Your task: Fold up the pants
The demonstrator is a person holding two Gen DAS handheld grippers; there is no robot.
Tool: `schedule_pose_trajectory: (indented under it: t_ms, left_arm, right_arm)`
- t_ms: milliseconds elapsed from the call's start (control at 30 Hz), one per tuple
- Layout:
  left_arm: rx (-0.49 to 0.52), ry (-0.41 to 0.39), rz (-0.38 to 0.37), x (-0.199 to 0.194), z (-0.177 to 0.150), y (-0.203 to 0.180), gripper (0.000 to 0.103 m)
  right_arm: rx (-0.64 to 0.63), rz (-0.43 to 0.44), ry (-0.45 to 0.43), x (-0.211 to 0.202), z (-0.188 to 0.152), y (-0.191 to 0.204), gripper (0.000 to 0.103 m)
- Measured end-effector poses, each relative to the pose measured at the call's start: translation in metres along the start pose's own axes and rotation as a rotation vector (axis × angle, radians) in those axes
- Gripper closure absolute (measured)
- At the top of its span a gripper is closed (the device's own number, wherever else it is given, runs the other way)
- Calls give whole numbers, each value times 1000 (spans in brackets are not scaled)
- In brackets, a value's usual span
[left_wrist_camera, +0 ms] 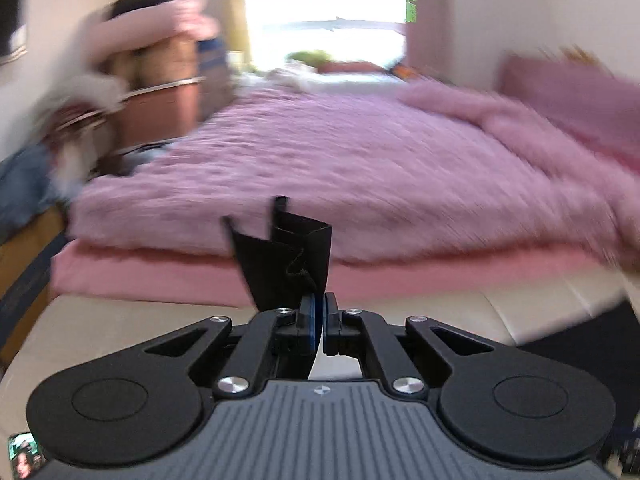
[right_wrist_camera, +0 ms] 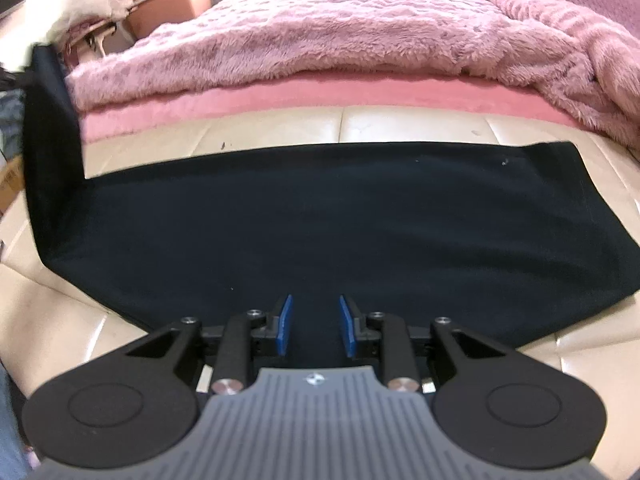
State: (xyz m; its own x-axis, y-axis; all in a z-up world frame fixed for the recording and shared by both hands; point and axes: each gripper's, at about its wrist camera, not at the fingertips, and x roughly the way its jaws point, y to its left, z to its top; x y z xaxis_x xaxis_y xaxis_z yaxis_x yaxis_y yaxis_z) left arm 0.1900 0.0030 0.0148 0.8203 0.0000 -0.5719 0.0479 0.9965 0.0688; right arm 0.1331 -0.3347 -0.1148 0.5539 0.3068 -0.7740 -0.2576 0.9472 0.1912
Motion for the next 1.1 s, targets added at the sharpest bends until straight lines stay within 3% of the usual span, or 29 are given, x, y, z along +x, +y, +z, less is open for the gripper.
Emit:
schedule_pose_trajectory:
  t_ms: [167, 267, 333, 433, 500, 633, 867, 933, 967, 1000, 1100]
  left_arm:
    - [226, 154, -106, 34, -67, -93, 101]
    - [291, 264, -169, 40, -107, -114, 100]
    - [272, 328, -218, 43, -121, -114, 99]
    - [127, 427, -373, 51, -123, -99, 93]
    - [77, 422, -418, 49, -121, -92, 92]
    - [62, 342, -414, 42, -105, -79, 70]
    - [389, 296, -386, 41, -116, -107, 53]
    - [412, 300, -354, 46, -122, -109, 57]
    - [391, 313, -356, 49, -124, -107, 65]
    - [354, 328, -371, 53, -124, -104, 80]
    - [234, 347, -414, 56, -117, -89, 95]
  right_arm:
    - [41, 24, -8, -7, -7, -12, 81]
    - [63, 36, 5, -6, -14, -17, 81]
    - [80, 46, 17, -5, -20, -20, 81]
    - [87, 66, 32, -2, -28, -19, 81]
    - [90, 74, 41, 2, -30, -17, 81]
    - [101, 108, 38, 5, -31, -12, 81]
    - [55, 179, 14, 21, -11, 15, 81]
    - [46, 195, 9, 25, -7, 22, 81]
    - [39, 202, 8, 28, -5, 24, 81]
    - [30, 206, 8, 30, -3, 26, 81]
    - [-3, 216, 5, 35, 2, 32, 81]
